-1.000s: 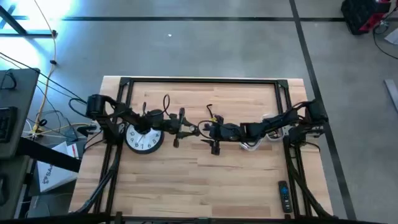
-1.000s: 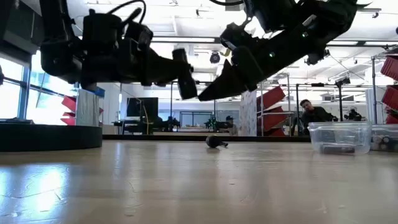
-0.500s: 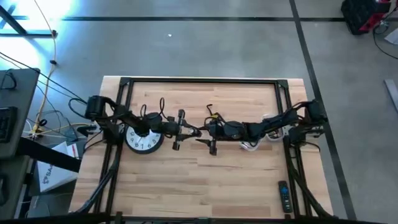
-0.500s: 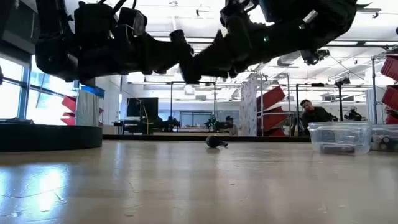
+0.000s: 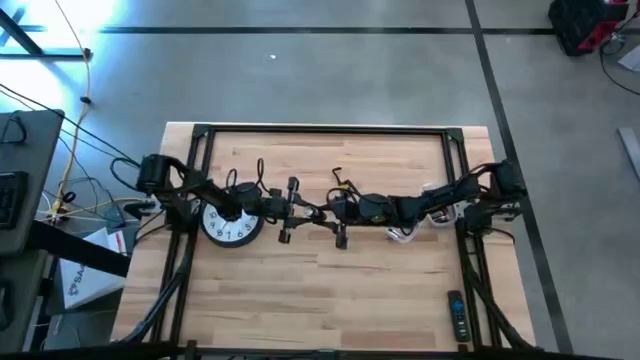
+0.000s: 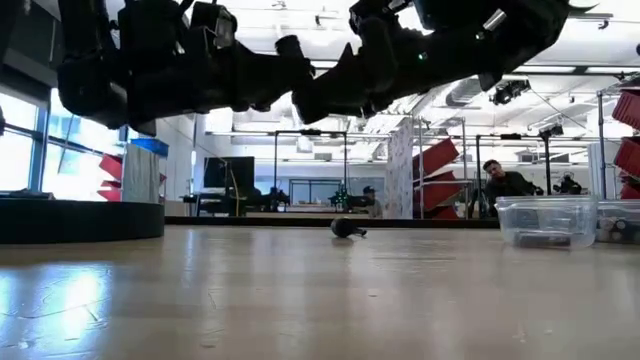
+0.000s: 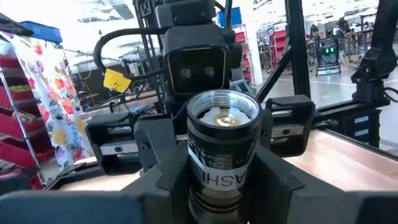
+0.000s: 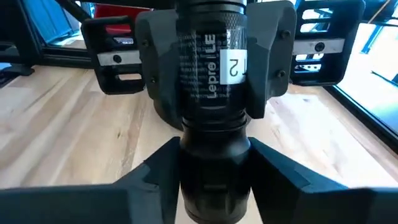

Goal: Insert battery
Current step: Remove the white battery case from the black flashlight

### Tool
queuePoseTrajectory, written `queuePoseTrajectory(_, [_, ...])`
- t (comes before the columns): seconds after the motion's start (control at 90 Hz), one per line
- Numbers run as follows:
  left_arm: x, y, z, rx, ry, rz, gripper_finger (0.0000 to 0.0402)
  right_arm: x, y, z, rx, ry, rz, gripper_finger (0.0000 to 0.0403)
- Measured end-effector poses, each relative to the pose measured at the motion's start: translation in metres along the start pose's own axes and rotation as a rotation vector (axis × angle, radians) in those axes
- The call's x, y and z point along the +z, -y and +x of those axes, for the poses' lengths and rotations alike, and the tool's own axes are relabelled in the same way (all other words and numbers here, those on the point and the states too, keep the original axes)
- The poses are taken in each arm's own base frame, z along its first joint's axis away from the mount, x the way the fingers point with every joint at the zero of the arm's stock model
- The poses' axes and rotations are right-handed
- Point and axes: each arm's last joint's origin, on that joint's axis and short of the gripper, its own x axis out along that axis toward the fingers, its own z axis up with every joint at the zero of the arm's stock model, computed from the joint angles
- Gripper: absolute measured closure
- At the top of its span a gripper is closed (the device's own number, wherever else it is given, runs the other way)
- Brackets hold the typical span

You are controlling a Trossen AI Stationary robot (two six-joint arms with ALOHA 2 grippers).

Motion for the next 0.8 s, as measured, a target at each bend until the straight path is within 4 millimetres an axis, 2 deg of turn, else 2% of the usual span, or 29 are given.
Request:
queuePoseTrajectory(0.222, [-0.002,-0.001,0.000,0.021,-0.020,-0.001,0.0291,-0.002,0.001,0.000,-0.035,-0.026,-0.008,0.0290])
queuePoseTrajectory(0.378, [-0.010,-0.004,-0.006,0.075,-0.095,-0.005,0.0276,-0.007,0.002,0.000,-0.079,-0.109,-0.033,0.0290])
queuePoseTrajectory(0.567, [-0.020,-0.011,-0.019,0.098,-0.226,-0.016,0.0244,0.002,0.005,-0.003,-0.120,-0.392,-0.106,0.0290])
queuePoseTrajectory(0.667, [-0.025,-0.015,-0.026,0.103,-0.364,-0.038,0.0230,0.008,0.006,-0.005,-0.119,-0.592,-0.155,0.0290])
queuePoseTrajectory(0.8, [-0.024,-0.020,-0.036,0.116,-0.497,-0.110,0.0223,0.016,0.007,-0.005,-0.124,-0.774,-0.192,0.0290])
